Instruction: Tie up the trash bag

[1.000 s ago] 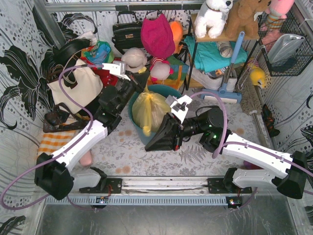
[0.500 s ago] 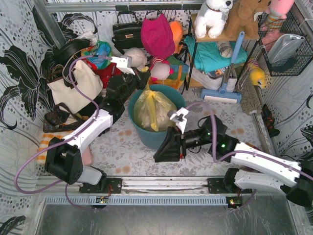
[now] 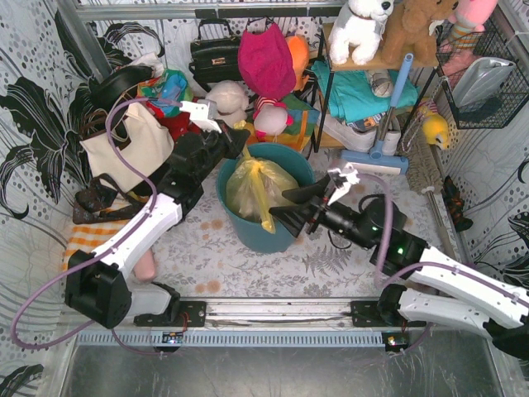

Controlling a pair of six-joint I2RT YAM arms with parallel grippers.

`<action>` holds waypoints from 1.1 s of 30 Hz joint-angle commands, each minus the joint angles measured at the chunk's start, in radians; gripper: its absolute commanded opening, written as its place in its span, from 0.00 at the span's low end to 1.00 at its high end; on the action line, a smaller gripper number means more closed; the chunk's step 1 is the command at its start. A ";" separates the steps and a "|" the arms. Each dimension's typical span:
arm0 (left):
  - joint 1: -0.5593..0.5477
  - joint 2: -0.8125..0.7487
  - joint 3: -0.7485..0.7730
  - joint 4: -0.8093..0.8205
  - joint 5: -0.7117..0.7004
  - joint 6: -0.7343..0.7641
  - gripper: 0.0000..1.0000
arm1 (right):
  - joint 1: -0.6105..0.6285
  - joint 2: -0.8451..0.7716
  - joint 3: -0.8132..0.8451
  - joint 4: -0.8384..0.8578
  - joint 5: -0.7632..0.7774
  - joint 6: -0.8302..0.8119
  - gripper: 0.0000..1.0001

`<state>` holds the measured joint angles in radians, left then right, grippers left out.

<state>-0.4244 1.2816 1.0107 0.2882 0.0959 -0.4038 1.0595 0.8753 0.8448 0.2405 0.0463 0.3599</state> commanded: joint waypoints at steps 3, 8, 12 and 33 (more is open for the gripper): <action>0.003 -0.079 -0.036 -0.024 -0.024 -0.026 0.00 | -0.001 0.117 0.210 -0.281 0.092 0.148 0.61; 0.003 -0.093 -0.046 -0.040 -0.032 -0.024 0.00 | -0.003 0.129 0.231 -0.340 0.021 0.298 0.61; 0.003 -0.093 -0.049 -0.039 -0.036 -0.023 0.00 | -0.004 0.150 0.254 -0.401 -0.062 0.417 0.64; 0.004 -0.090 -0.063 -0.007 -0.024 -0.035 0.01 | -0.007 0.107 0.068 0.015 -0.176 0.521 0.11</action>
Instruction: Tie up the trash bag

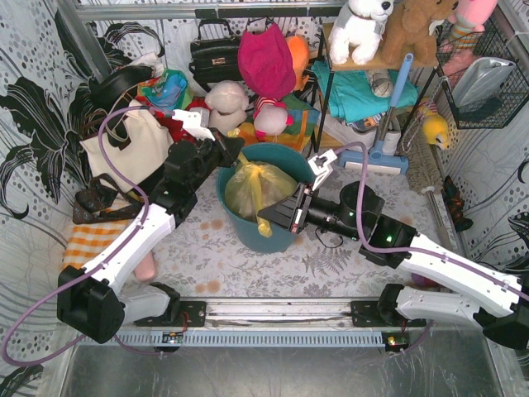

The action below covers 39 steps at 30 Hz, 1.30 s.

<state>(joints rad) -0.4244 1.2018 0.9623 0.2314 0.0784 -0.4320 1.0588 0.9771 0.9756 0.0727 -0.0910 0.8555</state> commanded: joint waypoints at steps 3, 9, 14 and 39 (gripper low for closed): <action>0.004 -0.012 -0.014 0.050 -0.008 -0.006 0.01 | -0.014 0.023 -0.118 0.310 -0.061 0.044 0.14; 0.003 -0.018 -0.016 0.050 -0.007 -0.006 0.01 | -0.038 0.114 -0.197 0.605 -0.138 0.113 0.23; 0.003 -0.022 -0.019 0.049 -0.008 -0.007 0.01 | -0.051 0.190 -0.221 0.792 -0.174 0.153 0.25; 0.003 -0.023 -0.018 0.058 -0.006 -0.015 0.01 | -0.058 0.406 -0.099 1.004 -0.338 0.228 0.71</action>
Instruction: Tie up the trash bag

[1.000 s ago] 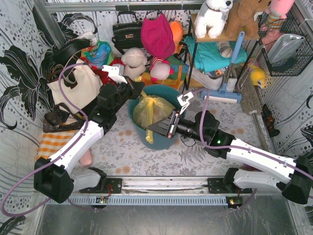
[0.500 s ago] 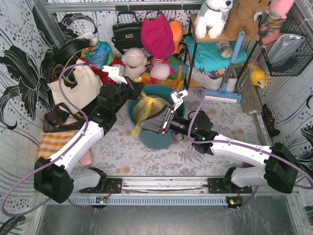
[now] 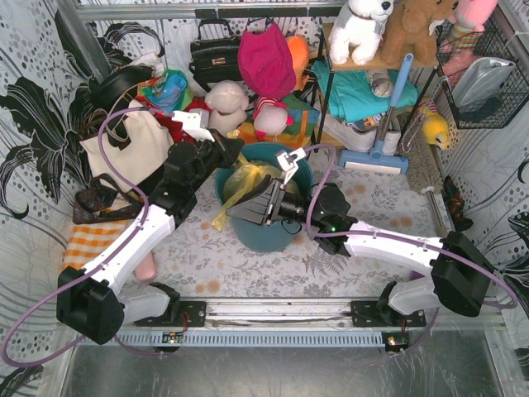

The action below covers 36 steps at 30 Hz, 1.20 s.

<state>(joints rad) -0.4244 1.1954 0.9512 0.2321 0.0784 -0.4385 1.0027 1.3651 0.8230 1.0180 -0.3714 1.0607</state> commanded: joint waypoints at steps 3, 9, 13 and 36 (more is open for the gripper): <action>0.003 -0.010 0.003 0.048 -0.014 -0.016 0.00 | 0.008 0.017 0.066 0.034 -0.058 -0.002 0.72; 0.003 -0.004 0.012 0.055 -0.019 -0.029 0.00 | 0.061 0.008 0.124 -0.093 -0.017 -0.143 0.73; 0.003 0.004 0.009 0.065 -0.018 -0.038 0.00 | 0.093 0.014 0.137 -0.084 -0.009 -0.202 0.73; 0.003 0.063 0.041 0.069 -0.030 -0.014 0.00 | 0.143 -0.033 0.068 0.217 -0.166 -0.283 0.39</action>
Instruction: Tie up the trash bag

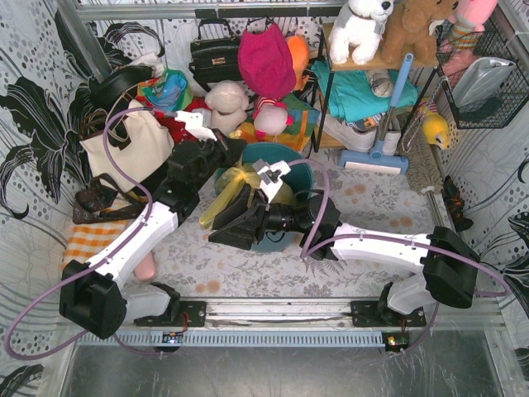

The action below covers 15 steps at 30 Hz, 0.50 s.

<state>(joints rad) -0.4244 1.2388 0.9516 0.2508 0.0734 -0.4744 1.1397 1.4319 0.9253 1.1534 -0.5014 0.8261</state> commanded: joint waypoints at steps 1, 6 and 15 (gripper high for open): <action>0.003 0.024 0.044 0.050 -0.024 0.022 0.00 | 0.007 -0.131 -0.048 0.048 -0.024 -0.068 0.35; 0.003 0.032 0.054 0.045 -0.020 0.025 0.00 | 0.008 -0.331 -0.120 -0.244 0.127 -0.183 0.09; 0.003 -0.007 0.055 0.017 -0.013 0.022 0.00 | 0.008 -0.579 -0.160 -0.791 0.554 -0.240 0.00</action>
<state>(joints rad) -0.4248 1.2587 0.9756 0.2508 0.0769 -0.4728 1.1397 0.9195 0.7799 0.6205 -0.1864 0.6212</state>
